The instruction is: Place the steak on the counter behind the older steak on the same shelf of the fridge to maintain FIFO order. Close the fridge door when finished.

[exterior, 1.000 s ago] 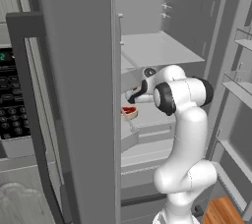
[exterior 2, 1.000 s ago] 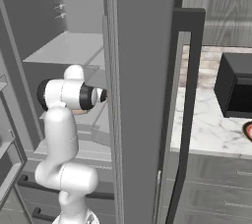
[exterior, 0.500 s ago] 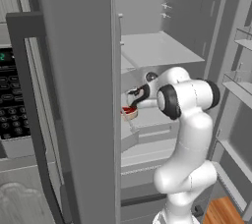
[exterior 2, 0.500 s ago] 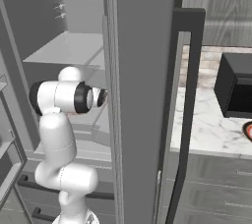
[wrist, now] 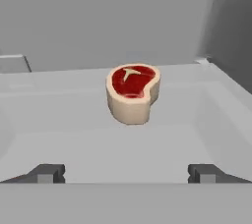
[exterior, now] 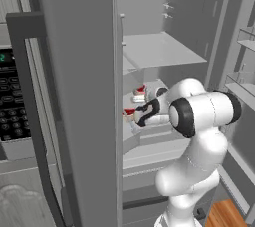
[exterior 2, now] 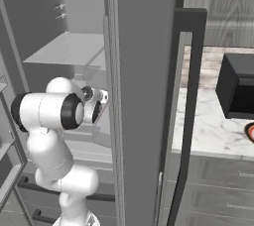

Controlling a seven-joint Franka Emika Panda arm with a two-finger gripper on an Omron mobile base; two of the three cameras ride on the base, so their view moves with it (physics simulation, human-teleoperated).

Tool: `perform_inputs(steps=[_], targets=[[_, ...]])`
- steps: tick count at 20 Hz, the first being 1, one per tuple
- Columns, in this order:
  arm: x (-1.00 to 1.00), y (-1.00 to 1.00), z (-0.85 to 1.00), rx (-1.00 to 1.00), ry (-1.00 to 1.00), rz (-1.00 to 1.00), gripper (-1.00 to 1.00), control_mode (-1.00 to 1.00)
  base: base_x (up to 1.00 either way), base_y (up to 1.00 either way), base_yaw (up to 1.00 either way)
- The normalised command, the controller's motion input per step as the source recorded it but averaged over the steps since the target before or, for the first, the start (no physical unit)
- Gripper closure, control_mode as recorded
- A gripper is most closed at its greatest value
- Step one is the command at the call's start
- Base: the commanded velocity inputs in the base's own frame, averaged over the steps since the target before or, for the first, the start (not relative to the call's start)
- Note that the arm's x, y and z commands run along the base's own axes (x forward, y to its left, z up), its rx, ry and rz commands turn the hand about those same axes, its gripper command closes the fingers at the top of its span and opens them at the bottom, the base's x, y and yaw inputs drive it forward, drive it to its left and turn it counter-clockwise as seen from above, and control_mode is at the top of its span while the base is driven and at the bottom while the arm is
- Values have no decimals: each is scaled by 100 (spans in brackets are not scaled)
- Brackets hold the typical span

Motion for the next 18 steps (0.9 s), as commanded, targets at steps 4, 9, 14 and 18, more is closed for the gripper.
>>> perform_inputs(steps=[4,9,14,18], targets=[[-68,0,100,0,0,-8,-100,-100,0,0,0],[-61,0,100,0,0,-7,-100,-100,0,0,0],[-88,8,81,0,3,-2,-100,-100,0,0,0],[-100,12,67,1,0,0,-100,-100,0,0,0]])
